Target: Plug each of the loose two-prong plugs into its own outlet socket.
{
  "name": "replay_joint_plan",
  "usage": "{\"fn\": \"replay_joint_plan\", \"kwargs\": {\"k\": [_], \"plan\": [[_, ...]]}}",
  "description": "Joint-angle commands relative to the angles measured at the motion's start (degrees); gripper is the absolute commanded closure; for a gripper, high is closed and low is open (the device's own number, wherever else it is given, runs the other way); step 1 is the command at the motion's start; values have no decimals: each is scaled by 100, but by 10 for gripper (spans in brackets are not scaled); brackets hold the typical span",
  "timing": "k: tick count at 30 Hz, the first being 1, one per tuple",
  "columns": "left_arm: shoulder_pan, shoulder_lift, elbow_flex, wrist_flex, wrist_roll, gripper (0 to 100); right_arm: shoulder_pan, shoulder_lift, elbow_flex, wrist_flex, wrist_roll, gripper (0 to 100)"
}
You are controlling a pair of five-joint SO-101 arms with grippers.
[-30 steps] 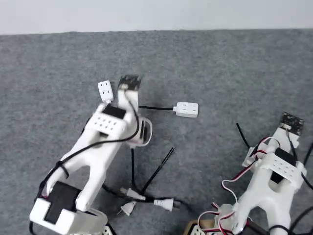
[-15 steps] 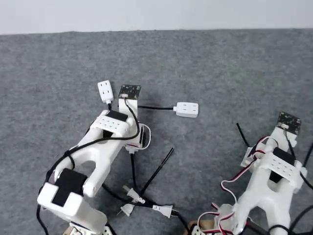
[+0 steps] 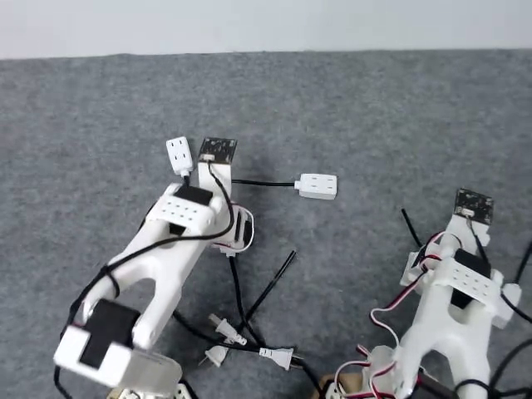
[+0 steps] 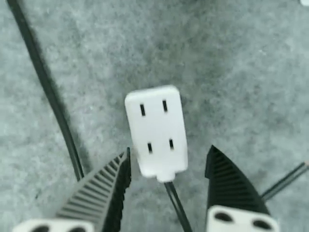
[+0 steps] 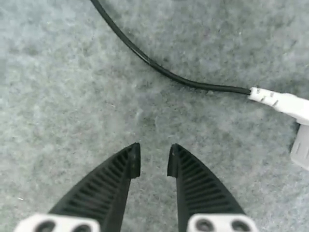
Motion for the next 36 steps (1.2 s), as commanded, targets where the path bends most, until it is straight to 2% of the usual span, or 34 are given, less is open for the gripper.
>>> {"fn": "replay_joint_plan", "kwargs": {"k": [1, 8, 10, 14, 16, 22, 24, 27, 30, 36], "plan": [[26, -721, 321, 53, -79, 762, -75, -189, -44, -119, 88, 891], [-334, -1758, 1077, 53, -642, 750, -101, -198, 9, -119, 264, 892], [-475, -2418, 1490, 35, -782, 750, -321, -207, 18, -101, 352, 908], [-809, -4141, 2466, 26, -1143, 750, -954, -259, -26, 92, 1064, 993], [-1213, -4897, 2923, -105, -1398, 750, -1385, -330, -176, 400, 1292, 981], [-2884, -6338, 3873, -492, -1873, 750, -3169, -1059, -1046, 2281, 2251, 972], [-3156, -6593, 4048, -492, -1890, 747, -3890, -1358, -1292, 2800, 2365, 965], [-3429, -6760, 4101, -492, -1890, 747, -5138, -1754, -1538, 3415, 2365, 875], [-3771, -6760, 4048, -554, -1890, 747, -6396, -2026, -1556, 3574, 2365, 804], [-4897, -6760, 4101, -844, -1890, 746, -8558, -2105, -1459, 3600, 2400, 797]]}}
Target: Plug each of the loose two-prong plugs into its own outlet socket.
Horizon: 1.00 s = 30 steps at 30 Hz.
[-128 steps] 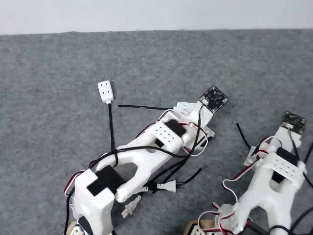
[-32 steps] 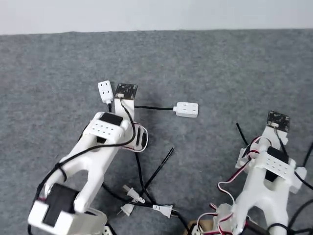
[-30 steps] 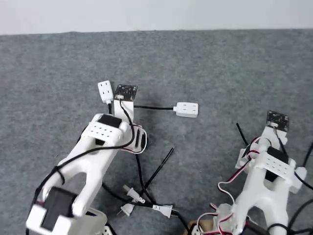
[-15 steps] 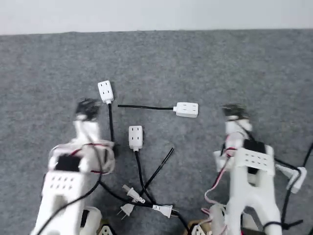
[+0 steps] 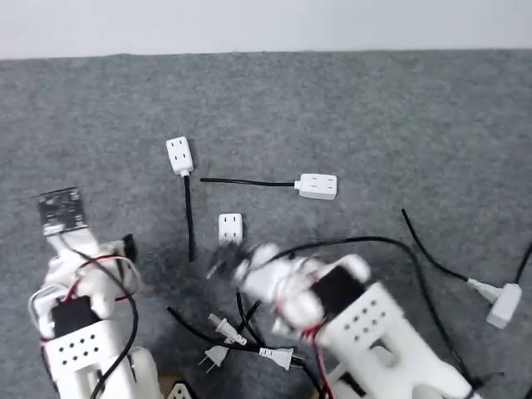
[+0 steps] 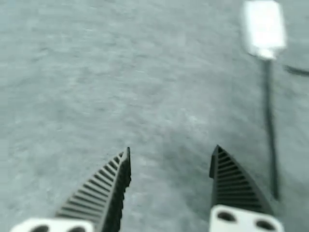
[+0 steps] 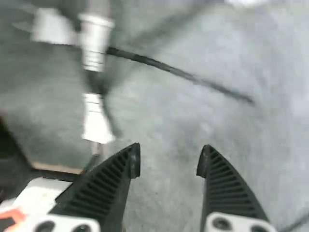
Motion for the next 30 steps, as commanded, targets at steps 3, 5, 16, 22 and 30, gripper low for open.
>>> {"fn": "replay_joint_plan", "kwargs": {"k": [3, 5, 16, 22, 30], "plan": [[-897, -88, 145, -527, -62, 746, -1807, -136, 18, 22, 343, 794], [-905, -88, 207, -633, -114, 746, -2229, -136, 229, -4, 659, 753], [-914, -88, 215, -668, -158, 746, -2281, 40, 897, -1868, 835, 639], [-1055, -79, 233, -835, -158, 746, -2308, 1420, 985, -3143, -677, 739], [-1055, -79, 242, -835, -167, 746, -2299, 3231, 193, -3046, -835, 794]]}}
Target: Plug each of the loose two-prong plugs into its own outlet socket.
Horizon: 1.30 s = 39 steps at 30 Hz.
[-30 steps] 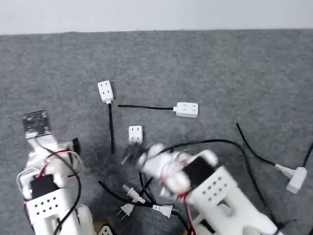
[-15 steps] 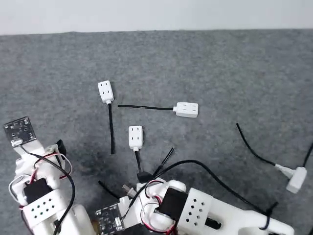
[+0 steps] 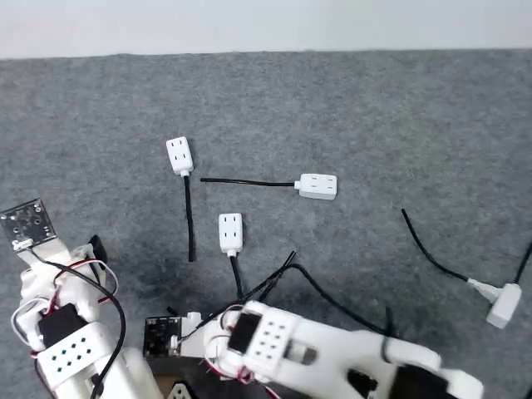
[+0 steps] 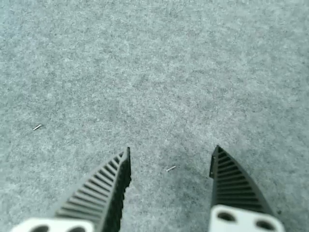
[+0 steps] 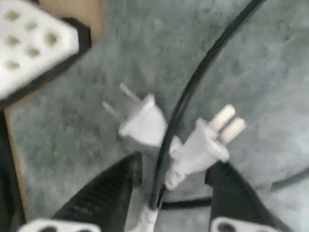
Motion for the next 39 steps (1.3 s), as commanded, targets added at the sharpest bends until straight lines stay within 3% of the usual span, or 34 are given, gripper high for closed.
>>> {"fn": "replay_joint_plan", "kwargs": {"k": [1, 8, 13, 21, 30, 35, 39], "plan": [[-44, -70, -22, -141, -53, 746, -66, 462, -633, 286, -70, 794], [-18, -70, 22, -141, -62, 746, 22, 901, -993, 277, 62, 801], [-18, -70, 22, -141, -62, 746, 198, 1288, -1275, 321, 114, 998], [-44, -70, 22, -158, -44, 746, 400, 1358, -1327, 400, 18, 990], [-123, -114, -48, -167, 141, 750, 2290, 321, -2171, 998, -659, 990], [-615, -114, -207, -167, 738, 750, 2396, -593, -2207, 1024, -985, 991], [-615, -79, -198, -176, 738, 750, 2404, -1279, -2418, 1358, -1081, 991]]}}
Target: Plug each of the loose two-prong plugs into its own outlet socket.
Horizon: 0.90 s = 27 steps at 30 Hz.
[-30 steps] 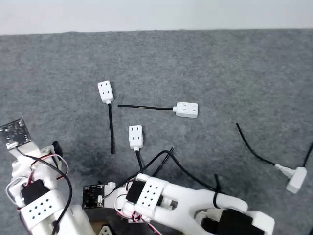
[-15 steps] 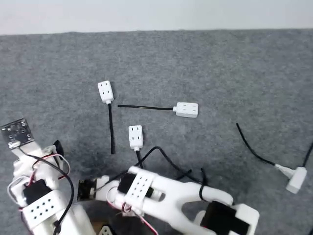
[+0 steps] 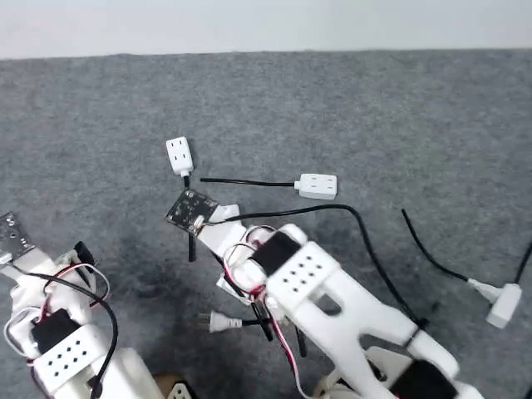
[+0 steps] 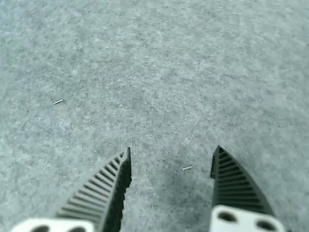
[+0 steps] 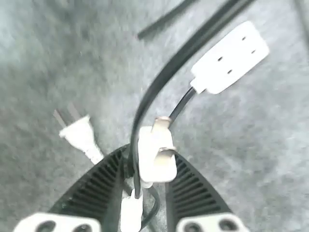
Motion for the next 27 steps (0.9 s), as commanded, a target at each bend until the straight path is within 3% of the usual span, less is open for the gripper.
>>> {"fn": "replay_joint_plan", "kwargs": {"k": [1, 5, 8, 15, 20, 24, 27], "plan": [[-62, -79, -312, -176, 123, 750, 101, -778, -589, 418, -88, 991], [-62, -79, -286, -176, 123, 750, 180, -1323, -1345, 1262, -88, 991], [-53, -79, -277, -176, 123, 750, 646, -1569, -2057, 1974, -79, 991], [-53, -79, -268, -176, 123, 750, 3240, -1587, -2743, 2712, 677, 991], [26, -79, -268, -176, 123, 750, 4637, -1385, -1873, 2132, 932, 987], [105, -79, -207, -176, 114, 750, 5226, -971, -941, 1086, 923, 971], [105, -79, -198, -176, 114, 750, 5516, -576, -580, 391, 905, 886]]}}
